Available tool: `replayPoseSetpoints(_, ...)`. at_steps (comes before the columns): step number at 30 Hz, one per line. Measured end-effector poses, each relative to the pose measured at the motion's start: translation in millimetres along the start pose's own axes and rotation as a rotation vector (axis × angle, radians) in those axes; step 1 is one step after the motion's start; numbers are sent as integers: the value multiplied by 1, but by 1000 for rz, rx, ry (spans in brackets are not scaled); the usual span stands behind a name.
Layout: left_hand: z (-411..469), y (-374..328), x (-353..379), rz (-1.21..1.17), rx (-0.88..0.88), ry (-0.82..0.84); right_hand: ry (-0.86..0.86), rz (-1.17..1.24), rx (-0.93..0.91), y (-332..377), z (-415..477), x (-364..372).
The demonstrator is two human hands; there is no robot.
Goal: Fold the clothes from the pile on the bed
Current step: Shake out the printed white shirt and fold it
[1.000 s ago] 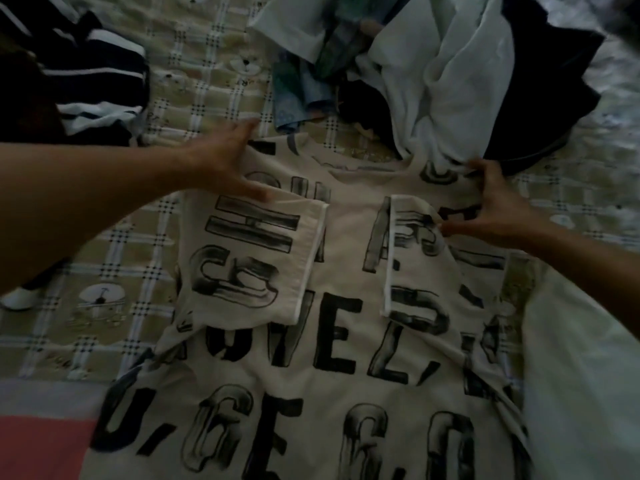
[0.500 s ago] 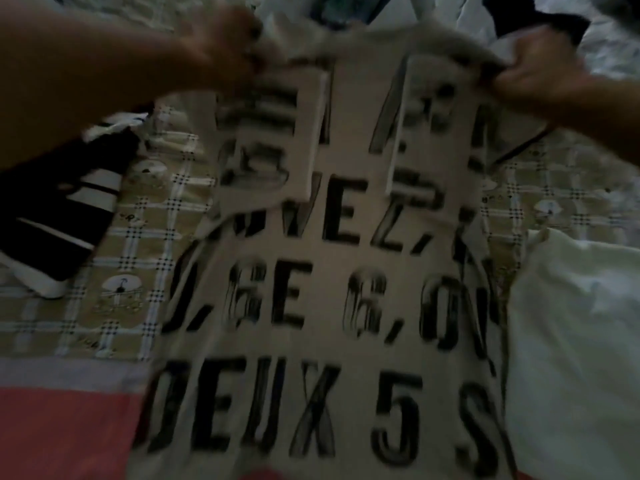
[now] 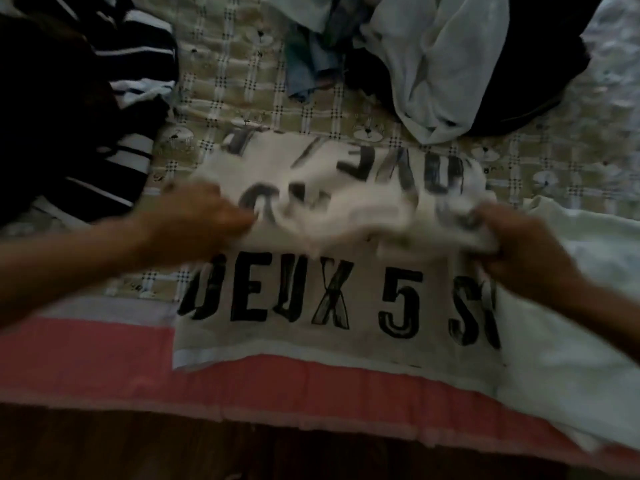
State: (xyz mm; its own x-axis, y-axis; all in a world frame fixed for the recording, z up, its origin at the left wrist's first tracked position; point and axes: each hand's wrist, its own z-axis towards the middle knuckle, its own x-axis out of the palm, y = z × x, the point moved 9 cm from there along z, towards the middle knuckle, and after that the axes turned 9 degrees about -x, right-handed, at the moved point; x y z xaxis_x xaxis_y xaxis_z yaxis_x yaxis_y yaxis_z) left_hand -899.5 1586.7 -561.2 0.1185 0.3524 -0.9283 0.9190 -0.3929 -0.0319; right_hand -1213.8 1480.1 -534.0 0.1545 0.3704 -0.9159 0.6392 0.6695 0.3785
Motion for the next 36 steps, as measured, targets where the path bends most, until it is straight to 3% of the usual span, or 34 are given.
replayPoseSetpoints(3,-36,-61,62,83,123,135,302,-160,-65,0,-69,91)
replayPoseSetpoints(6,-80,-88,136,115,121,542,543,-229,-12,-16,-118,145)
replayPoseSetpoints(9,-83,-99,145,92,194,492,717,-329,9,-13,-123,150)
replayPoseSetpoints(12,-98,-99,160,129,251,782,1112,-435,-50,-3,-129,156)
replayPoseSetpoints(14,-89,-94,141,114,226,816,1351,-443,25,-1,-129,147)
replayPoseSetpoints(15,-78,-88,129,76,165,762,1325,-398,91,0,-116,137)
replayPoseSetpoints(16,-57,-78,110,-21,65,633,1186,-329,142,1,-93,125)
replayPoseSetpoints(19,-5,-29,55,-331,-361,124,497,-37,175,3,-18,76)
replayPoseSetpoints(21,15,10,40,-346,-606,-138,258,120,168,3,8,61)
replayPoseSetpoints(23,23,48,47,-393,-879,-220,148,59,209,-14,23,58)
replayPoseSetpoints(25,23,74,61,-647,-1151,-247,2,-10,392,-58,29,51)
replayPoseSetpoints(27,23,95,83,-963,-1333,-291,-143,160,637,-103,28,47)
replayPoseSetpoints(29,28,109,94,-1193,-1358,-315,-227,444,843,-134,24,56)
replayPoseSetpoints(31,33,112,93,-1260,-1320,-243,-182,607,941,-146,23,65)
replayPoseSetpoints(34,52,118,79,-1202,-1153,-195,-30,695,964,-149,26,68)
replayPoseSetpoints(36,56,128,65,-1079,-1118,-212,-65,663,943,-155,31,57)
